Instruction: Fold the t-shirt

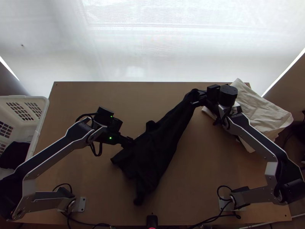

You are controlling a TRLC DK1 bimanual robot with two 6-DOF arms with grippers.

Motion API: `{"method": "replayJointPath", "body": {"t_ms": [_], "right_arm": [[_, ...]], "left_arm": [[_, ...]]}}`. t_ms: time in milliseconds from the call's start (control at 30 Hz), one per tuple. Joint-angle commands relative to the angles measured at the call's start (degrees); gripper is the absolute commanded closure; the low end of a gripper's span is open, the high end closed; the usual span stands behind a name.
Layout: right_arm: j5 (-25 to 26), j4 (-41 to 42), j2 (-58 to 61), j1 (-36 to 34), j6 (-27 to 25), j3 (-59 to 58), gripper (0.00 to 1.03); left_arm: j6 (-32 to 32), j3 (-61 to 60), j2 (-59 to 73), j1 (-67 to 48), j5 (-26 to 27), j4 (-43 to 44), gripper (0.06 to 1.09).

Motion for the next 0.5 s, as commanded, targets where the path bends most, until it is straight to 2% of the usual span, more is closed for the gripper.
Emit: {"method": "replayJointPath", "body": {"t_ms": [0, 233, 467], "right_arm": [[0.00, -0.12, 3.33, -0.28, 0.53, 2.86, 1.00], [0.44, -0.30, 4.21, -0.02, 1.50, 3.56, 1.00], [1.67, -0.30, 3.86, 1.47, 1.85, 3.12, 1.00]], "left_arm": [[2.04, 1.01, -1.91, -3.33, 2.85, -3.83, 0.11], [0.11, 1.80, -3.58, -5.35, 4.96, -3.30, 0.11], [-0.86, -0.66, -3.49, -13.08, 5.92, -4.80, 0.11]]}}
